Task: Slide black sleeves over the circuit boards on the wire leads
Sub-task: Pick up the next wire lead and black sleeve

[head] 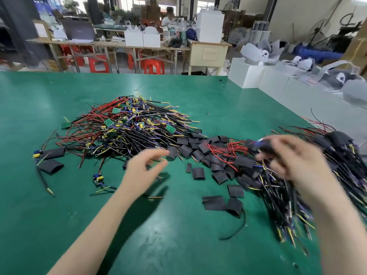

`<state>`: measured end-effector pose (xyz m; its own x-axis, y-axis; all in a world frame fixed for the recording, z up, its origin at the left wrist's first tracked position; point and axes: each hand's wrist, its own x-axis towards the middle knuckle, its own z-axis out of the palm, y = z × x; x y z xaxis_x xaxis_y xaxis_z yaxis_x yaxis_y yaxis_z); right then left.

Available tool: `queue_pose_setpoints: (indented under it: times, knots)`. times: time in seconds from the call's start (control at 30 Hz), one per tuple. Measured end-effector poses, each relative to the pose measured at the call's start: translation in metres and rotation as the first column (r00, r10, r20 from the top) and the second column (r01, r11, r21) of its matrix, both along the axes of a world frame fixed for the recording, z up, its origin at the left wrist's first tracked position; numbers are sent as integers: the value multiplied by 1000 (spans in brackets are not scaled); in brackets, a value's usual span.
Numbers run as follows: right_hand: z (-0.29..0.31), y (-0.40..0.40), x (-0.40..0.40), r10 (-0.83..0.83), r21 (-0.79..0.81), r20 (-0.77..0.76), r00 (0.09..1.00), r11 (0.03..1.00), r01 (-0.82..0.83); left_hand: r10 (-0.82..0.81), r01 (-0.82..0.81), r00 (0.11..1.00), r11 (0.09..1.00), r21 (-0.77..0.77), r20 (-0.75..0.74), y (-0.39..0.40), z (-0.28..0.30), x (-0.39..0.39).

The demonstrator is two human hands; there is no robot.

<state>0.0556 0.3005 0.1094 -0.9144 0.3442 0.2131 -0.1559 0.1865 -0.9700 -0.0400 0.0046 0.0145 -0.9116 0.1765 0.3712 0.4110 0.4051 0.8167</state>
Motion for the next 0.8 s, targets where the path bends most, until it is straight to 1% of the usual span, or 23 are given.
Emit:
queue_pose_setpoints:
  times: [0.03,0.07,0.1,0.13,0.17,0.2,0.23,0.27,0.3,0.33,0.37,0.4,0.43,0.47,0.5,0.53,0.57,0.6,0.63,0.67,0.7,0.73,0.8]
  knots:
    - [6,18,-1,-107,-14,-62,992,994,106,126,-134,989,986,-104,-78,-10,-1,-9]
    - [8,35,-3,-216,-12,-88,972,976,216,213,-241,966,947,-210,-146,-21,-3,-19]
    - [7,48,-7,-313,31,-80,946,948,316,260,-309,947,898,-313,-191,-30,-4,-28]
    - [1,59,-13,-381,124,-47,923,915,384,277,-344,937,846,-407,-215,-37,-6,-36]
    - [-6,68,-19,-420,269,19,907,876,400,278,-354,934,803,-480,-224,-43,-7,-42]
    - [-15,75,-24,-456,426,108,883,824,373,269,-352,935,772,-529,-229,-46,-7,-47]
    - [-23,78,-26,-499,573,207,842,759,309,251,-347,937,752,-560,-244,-48,-7,-50]
    - [-30,78,-27,-544,684,271,794,689,239,227,-346,936,739,-578,-270,-49,-6,-52]
    - [-35,75,-26,-575,747,282,769,634,200,207,-349,932,730,-588,-297,-50,-4,-54]
    - [-38,68,-25,-598,779,238,766,588,218,199,-359,926,725,-587,-321,-49,0,-56]
    - [-39,59,-24,-615,795,138,777,536,284,201,-374,918,723,-580,-341,-49,3,-56]
    - [-40,49,-23,-612,785,0,791,490,379,205,-387,911,721,-575,-357,-49,6,-57]
    - [-41,37,-22,-575,757,-158,803,452,472,205,-396,906,720,-570,-372,-49,9,-57]
    - [-40,24,-21,-497,726,-309,811,426,539,205,-402,901,725,-559,-382,-50,11,-57]
    - [-39,11,-21,-395,707,-420,817,421,568,207,-403,899,739,-540,-387,-52,13,-56]
    - [-38,-1,-21,-288,708,-474,832,438,555,211,-403,896,755,-518,-389,-54,15,-56]
    - [-39,-11,-22,-188,721,-480,857,471,508,210,-402,893,769,-497,-397,-56,17,-56]
    - [-42,-22,-24,-107,739,-446,889,516,433,207,-403,886,785,-471,-414,-58,18,-56]
    - [-46,-31,-26,-46,756,-372,927,564,331,210,-409,873,808,-425,-441,-60,21,-55]
    - [-53,-40,-29,0,769,-275,961,600,220,220,-420,849,833,-360,-481,-62,23,-54]
    - [-60,-48,-33,36,782,-169,985,613,112,231,-435,809,853,-287,-541,-63,27,-51]
    - [-69,-56,-38,65,796,-71,995,605,17,241,-454,752,863,-219,-613,-63,30,-48]
    - [-87,-66,-47,116,814,62,991,568,-118,249,-511,596,851,-122,-763,-57,35,-40]
